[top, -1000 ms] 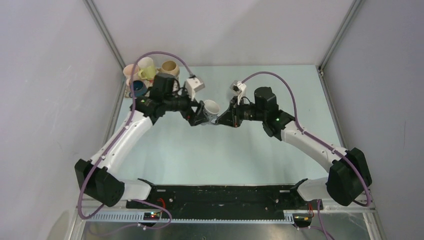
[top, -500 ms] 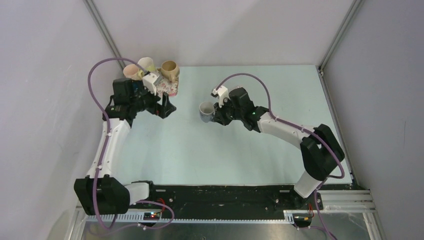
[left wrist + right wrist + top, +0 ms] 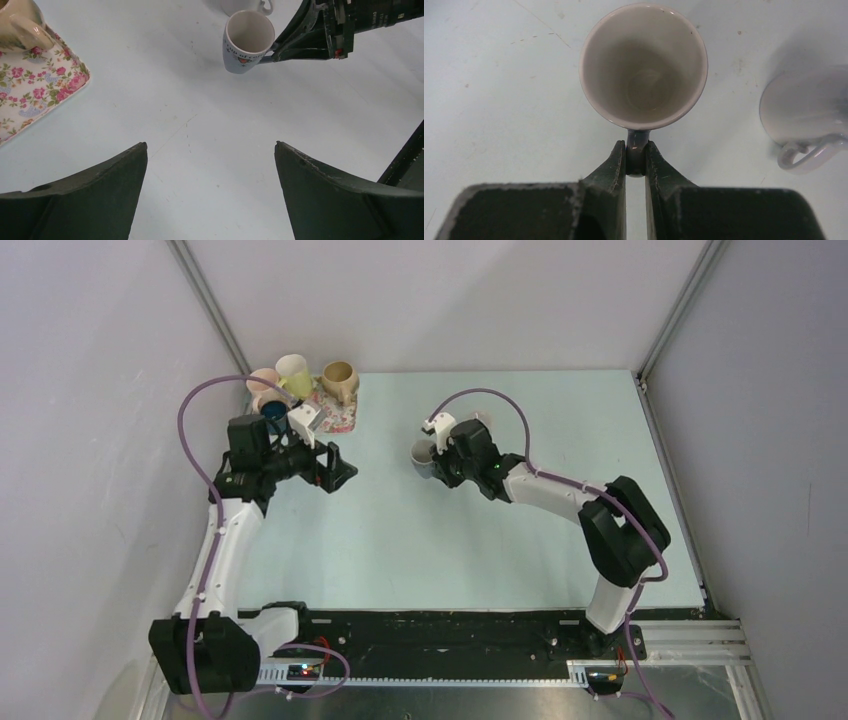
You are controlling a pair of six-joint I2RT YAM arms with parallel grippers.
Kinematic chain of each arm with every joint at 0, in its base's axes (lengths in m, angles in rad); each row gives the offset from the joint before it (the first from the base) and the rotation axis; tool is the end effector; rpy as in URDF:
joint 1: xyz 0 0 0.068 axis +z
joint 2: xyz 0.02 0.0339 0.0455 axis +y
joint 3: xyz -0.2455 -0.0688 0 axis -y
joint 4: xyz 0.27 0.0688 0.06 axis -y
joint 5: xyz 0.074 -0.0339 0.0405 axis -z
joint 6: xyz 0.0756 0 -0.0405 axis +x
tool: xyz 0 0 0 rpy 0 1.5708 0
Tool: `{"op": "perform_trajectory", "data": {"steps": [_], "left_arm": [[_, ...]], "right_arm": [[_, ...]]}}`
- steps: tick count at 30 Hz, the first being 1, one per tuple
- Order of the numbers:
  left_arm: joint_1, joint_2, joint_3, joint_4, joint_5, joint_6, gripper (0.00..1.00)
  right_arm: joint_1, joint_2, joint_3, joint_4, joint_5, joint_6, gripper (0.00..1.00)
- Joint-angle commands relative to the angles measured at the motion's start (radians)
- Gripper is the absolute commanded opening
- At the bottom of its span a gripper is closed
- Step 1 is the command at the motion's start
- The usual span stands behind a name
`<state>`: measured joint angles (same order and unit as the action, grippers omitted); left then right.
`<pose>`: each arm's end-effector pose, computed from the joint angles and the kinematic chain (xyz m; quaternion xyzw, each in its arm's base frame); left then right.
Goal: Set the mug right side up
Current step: Place the cup at the center of the board.
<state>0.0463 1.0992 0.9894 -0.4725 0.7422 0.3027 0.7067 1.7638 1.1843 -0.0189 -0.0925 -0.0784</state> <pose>0.2938 -0.0375 0.2909 0.2755 0.7917 -0.2376 0.4908 0.3371 0.2970 0.1727 -0.3578 0.8077 0.1831 0.4313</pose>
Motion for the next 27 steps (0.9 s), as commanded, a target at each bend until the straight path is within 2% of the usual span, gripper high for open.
{"op": "perform_trajectory", "data": {"steps": [1, 12, 18, 20, 21, 22, 23, 27], "left_arm": [[0.002, -0.052, -0.028, 0.079, 0.039, -0.033, 1.00], [-0.019, -0.096, -0.082, 0.106, 0.042, -0.043, 1.00], [-0.037, -0.098, -0.092, 0.115, 0.026, -0.038, 1.00], [-0.037, -0.101, -0.096, 0.117, 0.024, -0.038, 1.00], [-0.037, -0.102, -0.098, 0.119, 0.024, -0.039, 1.00], [-0.037, -0.103, -0.099, 0.121, 0.025, -0.039, 1.00], [-0.037, -0.105, -0.102, 0.123, 0.026, -0.039, 1.00], [-0.037, -0.111, -0.106, 0.128, 0.027, -0.040, 1.00]], "right_arm": [[0.011, 0.012, 0.043, 0.098, 0.062, 0.007, 0.00], [0.012, 0.085, 0.034, 0.151, 0.092, 0.040, 0.00], [0.013, 0.102, 0.055, 0.097, 0.108, 0.107, 0.00], [0.013, 0.105, 0.070, 0.061, 0.076, 0.133, 0.10], [0.015, 0.106, 0.080, 0.037, 0.056, 0.141, 0.21], [0.015, 0.105, 0.084, 0.030, 0.041, 0.153, 0.27], [0.019, 0.104, 0.095, -0.005, 0.036, 0.159, 0.36], [0.027, 0.080, 0.111, -0.061, 0.012, 0.171, 0.52]]}}
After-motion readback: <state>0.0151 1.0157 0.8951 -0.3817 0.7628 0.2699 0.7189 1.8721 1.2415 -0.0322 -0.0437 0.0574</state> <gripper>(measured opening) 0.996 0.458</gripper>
